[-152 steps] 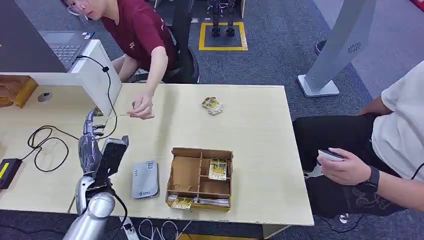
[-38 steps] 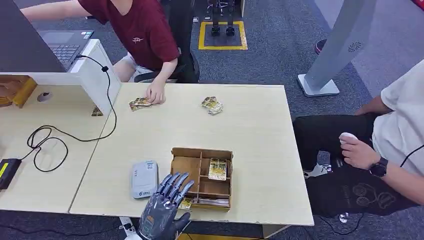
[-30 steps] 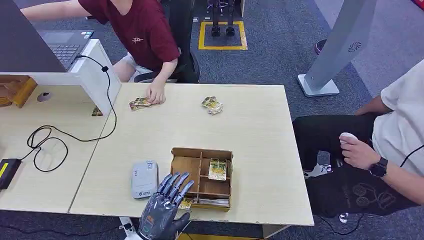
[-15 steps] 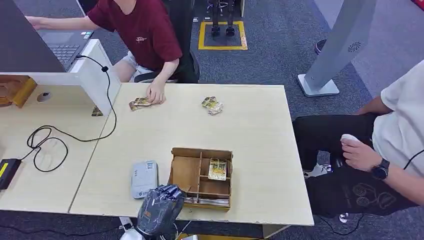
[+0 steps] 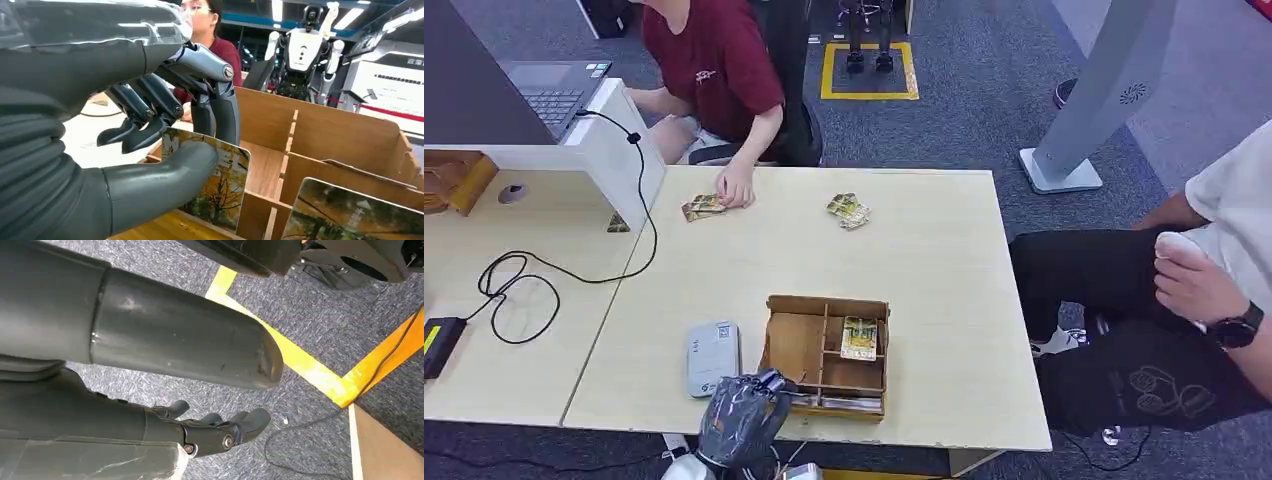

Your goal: Pass the card to the sensor for recognition and then transmit it.

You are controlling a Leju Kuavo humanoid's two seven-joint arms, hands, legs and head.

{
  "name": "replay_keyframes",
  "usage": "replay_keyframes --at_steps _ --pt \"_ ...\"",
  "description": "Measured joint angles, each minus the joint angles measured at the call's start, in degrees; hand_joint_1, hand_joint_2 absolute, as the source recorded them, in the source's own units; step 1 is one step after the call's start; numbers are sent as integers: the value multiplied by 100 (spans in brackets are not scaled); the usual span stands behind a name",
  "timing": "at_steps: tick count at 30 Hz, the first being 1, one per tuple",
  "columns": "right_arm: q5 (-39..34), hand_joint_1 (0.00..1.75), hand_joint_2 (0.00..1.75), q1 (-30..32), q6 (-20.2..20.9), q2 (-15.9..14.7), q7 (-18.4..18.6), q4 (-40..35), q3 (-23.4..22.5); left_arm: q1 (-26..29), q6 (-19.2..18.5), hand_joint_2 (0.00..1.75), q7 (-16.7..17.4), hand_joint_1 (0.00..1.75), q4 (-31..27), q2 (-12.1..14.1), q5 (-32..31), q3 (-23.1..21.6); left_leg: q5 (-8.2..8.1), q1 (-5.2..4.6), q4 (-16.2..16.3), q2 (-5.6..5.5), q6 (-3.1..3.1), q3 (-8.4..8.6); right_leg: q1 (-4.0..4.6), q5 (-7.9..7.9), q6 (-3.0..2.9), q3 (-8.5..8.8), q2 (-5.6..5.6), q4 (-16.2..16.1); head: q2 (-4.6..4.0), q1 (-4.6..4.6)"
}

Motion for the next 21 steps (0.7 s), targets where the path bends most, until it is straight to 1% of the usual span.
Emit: replay_keyframes --at_steps 4,5,7,11,13,15,21 --pt "-29 0 0 12 31 0 0 -29 24 5 -105 175 -116 175 -59 -11 318 29 0 0 0 0 0 0 0 0 0 0 0 0 0 0" --pt "-64 0 0 27 63 0 0 -55 26 8 -188 175 -191 175 -153 -11 571 57 0 0 0 0 0 1 0 0 0 0 0 0 0 0" --pt "-90 0 0 73 150 11 9 -153 28 3 -352 175 -254 175 -460 -7 954 96 0 0 1 -1 0 0 0 0 0 -1 -1 0 0 0" --pt "-90 0 0 216 400 114 22 -503 26 -175 -663 175 -192 175 -1358 44 1292 232 1 0 1 -2 0 -2 0 0 0 -2 -1 1 0 0" --pt "-87 0 0 260 459 142 15 -634 26 -301 -763 175 -142 175 -1749 88 1377 317 1 0 1 0 0 -1 0 1 -1 -1 -1 2 0 -2" --pt "-90 0 0 292 487 160 15 -754 26 -381 -793 175 -140 175 -2008 131 1388 382 1 0 1 1 -1 1 0 1 -1 -1 0 2 0 0" --pt "-87 0 0 324 516 168 9 -920 26 -516 -785 175 -138 175 -2406 234 1368 498 1 0 1 0 -1 0 0 1 -1 -2 0 2 0 -2"
